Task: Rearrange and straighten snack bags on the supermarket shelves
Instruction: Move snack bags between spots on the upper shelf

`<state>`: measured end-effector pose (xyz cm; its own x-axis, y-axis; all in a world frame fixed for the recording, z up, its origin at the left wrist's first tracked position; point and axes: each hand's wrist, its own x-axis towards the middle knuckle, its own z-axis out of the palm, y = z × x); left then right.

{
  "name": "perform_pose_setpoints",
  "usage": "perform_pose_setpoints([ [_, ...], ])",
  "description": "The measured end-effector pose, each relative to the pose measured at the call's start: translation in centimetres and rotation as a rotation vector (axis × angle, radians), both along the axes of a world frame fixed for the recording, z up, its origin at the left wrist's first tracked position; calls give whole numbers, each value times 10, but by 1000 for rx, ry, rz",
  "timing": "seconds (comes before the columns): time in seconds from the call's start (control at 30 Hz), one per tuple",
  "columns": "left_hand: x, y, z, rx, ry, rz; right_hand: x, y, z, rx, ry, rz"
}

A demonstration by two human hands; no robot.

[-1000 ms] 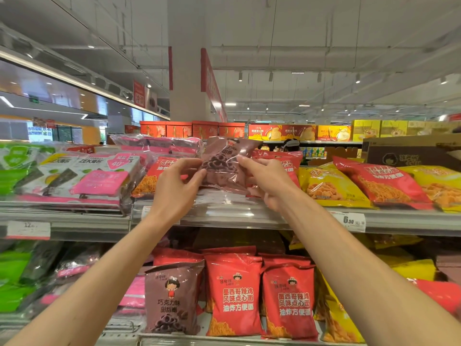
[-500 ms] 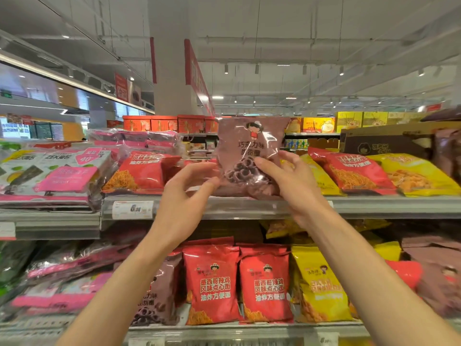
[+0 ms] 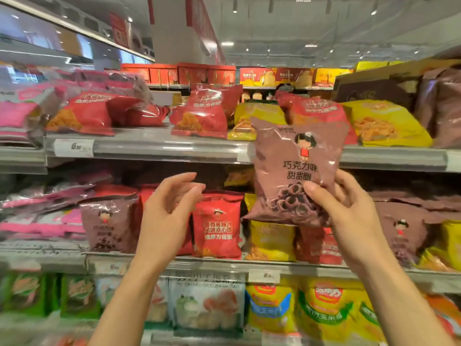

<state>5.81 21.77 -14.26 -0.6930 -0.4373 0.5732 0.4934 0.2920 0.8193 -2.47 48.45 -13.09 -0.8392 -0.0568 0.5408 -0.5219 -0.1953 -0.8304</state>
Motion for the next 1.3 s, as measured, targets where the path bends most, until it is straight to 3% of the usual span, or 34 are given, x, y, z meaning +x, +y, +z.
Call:
perform_pose_setpoints([
  [0.23,3,29,-31,67,-83,35,3,44,-41,12,-135,-32],
  [0.83,-21,76,-53,101,-103,-132,25,117,-74,-43,-224,-266],
  [1.07,-39,150,-54,113,-117,-143,10,190,-81,-58,-242,-223],
  [1.3,-72,272,-53,106,-105,-84,-35,314,-78,-29,-273,-258],
])
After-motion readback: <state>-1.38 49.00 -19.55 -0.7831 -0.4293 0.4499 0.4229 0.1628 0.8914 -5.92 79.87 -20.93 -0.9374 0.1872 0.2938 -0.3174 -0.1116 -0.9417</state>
